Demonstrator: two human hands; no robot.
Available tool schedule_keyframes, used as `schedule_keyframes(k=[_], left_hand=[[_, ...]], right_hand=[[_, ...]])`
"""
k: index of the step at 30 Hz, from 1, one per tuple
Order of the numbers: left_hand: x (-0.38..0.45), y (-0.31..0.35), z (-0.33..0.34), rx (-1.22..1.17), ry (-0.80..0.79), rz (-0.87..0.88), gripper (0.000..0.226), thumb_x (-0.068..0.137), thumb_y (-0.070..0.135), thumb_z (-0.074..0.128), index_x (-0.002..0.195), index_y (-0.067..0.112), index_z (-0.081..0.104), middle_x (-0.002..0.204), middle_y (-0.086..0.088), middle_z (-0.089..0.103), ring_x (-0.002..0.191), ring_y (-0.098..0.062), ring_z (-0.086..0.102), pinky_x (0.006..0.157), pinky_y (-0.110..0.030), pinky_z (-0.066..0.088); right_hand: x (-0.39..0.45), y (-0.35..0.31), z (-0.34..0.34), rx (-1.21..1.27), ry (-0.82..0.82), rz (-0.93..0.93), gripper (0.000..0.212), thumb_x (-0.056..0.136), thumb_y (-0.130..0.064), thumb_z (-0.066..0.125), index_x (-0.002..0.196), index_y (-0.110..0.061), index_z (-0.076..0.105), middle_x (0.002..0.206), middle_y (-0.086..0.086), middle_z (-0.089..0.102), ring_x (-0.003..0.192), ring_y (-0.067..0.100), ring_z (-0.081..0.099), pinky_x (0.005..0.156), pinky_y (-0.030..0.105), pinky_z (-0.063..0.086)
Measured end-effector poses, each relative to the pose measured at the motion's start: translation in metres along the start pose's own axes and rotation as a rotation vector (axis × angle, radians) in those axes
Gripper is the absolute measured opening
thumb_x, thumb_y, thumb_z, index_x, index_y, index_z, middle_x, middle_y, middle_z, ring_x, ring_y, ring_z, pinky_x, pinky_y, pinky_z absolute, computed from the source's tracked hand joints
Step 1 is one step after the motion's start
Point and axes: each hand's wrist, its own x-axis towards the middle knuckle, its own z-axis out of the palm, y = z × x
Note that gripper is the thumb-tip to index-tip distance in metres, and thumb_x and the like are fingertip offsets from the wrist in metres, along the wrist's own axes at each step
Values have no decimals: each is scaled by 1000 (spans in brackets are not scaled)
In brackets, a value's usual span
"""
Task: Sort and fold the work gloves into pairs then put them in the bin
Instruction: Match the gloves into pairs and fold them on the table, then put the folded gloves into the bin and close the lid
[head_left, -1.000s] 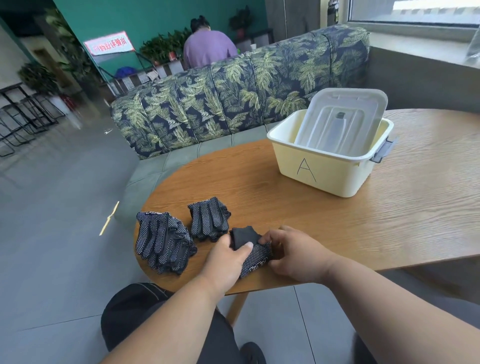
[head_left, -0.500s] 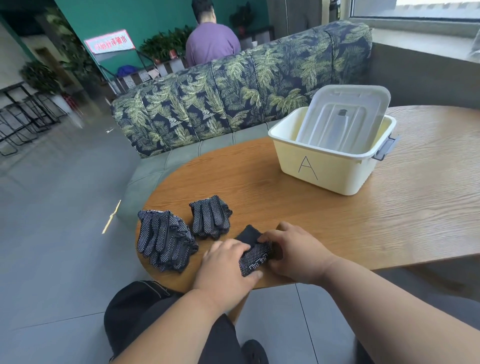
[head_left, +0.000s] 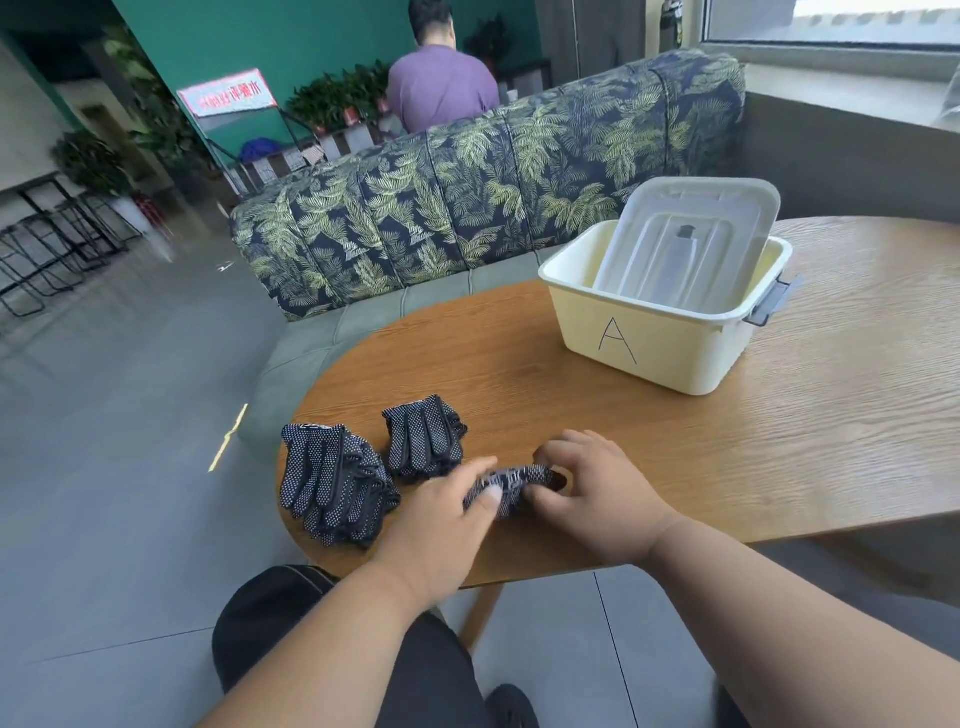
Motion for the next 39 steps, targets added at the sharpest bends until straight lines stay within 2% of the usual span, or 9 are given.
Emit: schedule_keyframes(k=[3, 7, 12, 16, 19, 24, 28, 34, 39], left_hand=[[11, 15, -25, -52, 103, -20, 40, 105, 27, 42, 143, 29, 57, 140, 11, 60, 131, -4, 52, 109, -20, 35], [48, 29, -59, 206, 102, -113, 54, 96, 11, 46, 147, 26, 50, 150, 0, 51, 134, -19, 50, 110, -31, 39], [109, 36, -84, 583, -239, -278, 76, 89, -5, 38, 162, 13, 23, 157, -12, 45, 137, -32, 49, 103, -37, 47], [149, 16, -88, 862, -430, -336, 61, 87, 1, 41, 148, 3, 47, 148, -15, 54, 131, -34, 56, 108, -44, 50], [169, 0, -82, 974, -531, -339, 57, 88, 8, 50, 145, 4, 52, 145, -13, 57, 118, -28, 59, 105, -42, 51], [168, 17, -80, 937, -683, -352, 66, 87, 12, 61, 151, 24, 48, 151, -3, 51, 129, -29, 55, 107, -41, 48], [172, 16, -74, 903, -712, -360, 63, 89, 14, 66, 150, 23, 49, 149, -6, 52, 128, -31, 55, 105, -44, 49], [171, 10, -71, 866, -704, -381, 79, 87, 16, 70, 156, 28, 35, 157, -9, 41, 133, -33, 49, 106, -43, 46], [163, 17, -71, 837, -760, -352, 81, 79, 31, 77, 153, 32, 43, 150, -2, 49, 130, -29, 52, 107, -45, 47]], right_hand=[[0, -1, -11, 446, -16, 215, 39, 89, -51, 63, 81, -14, 57, 69, -8, 62, 67, 12, 58, 67, 35, 48], [4, 5, -21, 806, 38, 455, 39, 93, -43, 64, 95, -4, 64, 76, -1, 63, 72, 15, 58, 69, 35, 44], [5, 13, -18, 747, 49, 563, 37, 94, -40, 64, 96, -3, 62, 69, -5, 57, 65, 15, 51, 65, 32, 38], [6, 12, -15, 674, 10, 533, 35, 92, -45, 64, 87, -10, 61, 64, -10, 56, 62, 11, 51, 64, 31, 39], [7, 13, -15, 651, 6, 504, 31, 94, -42, 65, 75, -20, 55, 59, -14, 53, 57, 9, 48, 60, 30, 37], [12, 15, -13, 657, 0, 502, 31, 93, -46, 65, 78, -20, 57, 63, -12, 56, 61, 11, 51, 63, 31, 40], [15, 16, -10, 673, 9, 533, 39, 92, -48, 65, 91, -9, 62, 67, -10, 59, 64, 12, 53, 65, 32, 41], [14, 17, -8, 689, 5, 544, 35, 94, -46, 66, 88, -11, 62, 67, -9, 59, 63, 12, 53, 64, 32, 41], [15, 20, -9, 664, 28, 571, 41, 92, -49, 64, 93, -8, 62, 70, -7, 59, 66, 14, 53, 66, 33, 41]])
